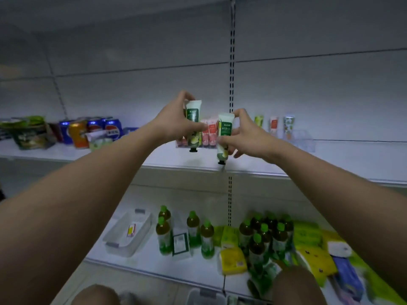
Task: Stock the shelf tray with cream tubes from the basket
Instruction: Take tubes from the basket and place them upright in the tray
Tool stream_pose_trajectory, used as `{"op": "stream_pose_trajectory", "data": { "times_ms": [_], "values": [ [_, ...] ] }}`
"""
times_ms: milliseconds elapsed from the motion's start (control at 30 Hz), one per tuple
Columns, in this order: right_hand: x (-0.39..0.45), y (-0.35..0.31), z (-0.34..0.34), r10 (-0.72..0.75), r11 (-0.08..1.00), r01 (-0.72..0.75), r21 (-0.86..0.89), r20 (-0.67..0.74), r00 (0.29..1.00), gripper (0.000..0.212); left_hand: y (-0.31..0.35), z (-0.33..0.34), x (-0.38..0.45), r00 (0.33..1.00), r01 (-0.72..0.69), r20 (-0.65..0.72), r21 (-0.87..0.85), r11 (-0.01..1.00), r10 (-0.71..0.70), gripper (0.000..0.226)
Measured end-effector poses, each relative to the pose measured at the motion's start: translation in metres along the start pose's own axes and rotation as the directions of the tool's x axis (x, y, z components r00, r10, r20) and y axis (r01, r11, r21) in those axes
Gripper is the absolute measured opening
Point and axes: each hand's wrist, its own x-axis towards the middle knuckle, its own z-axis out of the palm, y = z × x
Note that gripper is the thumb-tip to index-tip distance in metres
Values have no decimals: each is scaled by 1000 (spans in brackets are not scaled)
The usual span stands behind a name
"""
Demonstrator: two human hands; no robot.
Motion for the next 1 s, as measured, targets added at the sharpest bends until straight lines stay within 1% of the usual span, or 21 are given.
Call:
{"op": "stream_pose_trajectory", "data": {
  "times_ms": [67, 133, 233, 300, 367, 500, 567, 633, 767, 867, 933, 1000],
  "values": [
    [9, -6, -14, -6, 999, 5, -54, -17, 1000, 53, 6, 2, 17, 999, -30, 22, 5, 1000, 30, 58],
    [20, -10, -26, -13, 997, 10, -82, -37, 999, 48, 8, 8, 33, 997, -51, 52, -6, 999, 51, 51],
    [42, -10, -40, 3, 991, -15, -132, -88, 996, 27, 6, 18, 57, 996, -59, 63, -2, 998, 59, 37],
    [58, -7, -45, 30, 986, -45, -161, -97, 995, 18, 0, 24, 73, 996, -58, 71, -13, 998, 59, 30],
    [74, 1, -48, 45, 979, -63, -193, -96, 994, 16, -7, 30, 89, 993, -61, 96, -31, 998, 64, 22],
    [106, 21, -53, 70, 972, -96, -215, -126, 990, 17, -25, 42, 121, 986, -54, 152, -65, 996, 63, 14],
    [121, 32, -54, 80, 962, -113, -250, -136, 987, 13, -34, 46, 138, 983, -50, 175, -62, 997, 60, 10],
    [136, 45, -53, 71, 953, -113, -280, -156, 985, 11, -44, 49, 154, 982, -45, 180, -57, 997, 55, 11],
    [166, 65, -48, -23, 924, -65, -378, -223, 975, 13, -60, 55, 184, 990, -57, 126, 4, 998, 56, 28],
    [187, 78, -46, -76, 892, -43, -451, -241, 967, 10, -69, 60, 203, 991, -72, 117, 11, 997, 71, 32],
    [199, 87, -44, -95, 865, -41, -500, -244, 965, 13, -74, 65, 213, 990, -93, 108, 9, 996, 92, 36],
    [208, 94, -41, -113, 839, -34, -544, -235, 965, 15, -77, 71, 220, 990, -120, 72, 15, 993, 119, 34]
  ]
}}
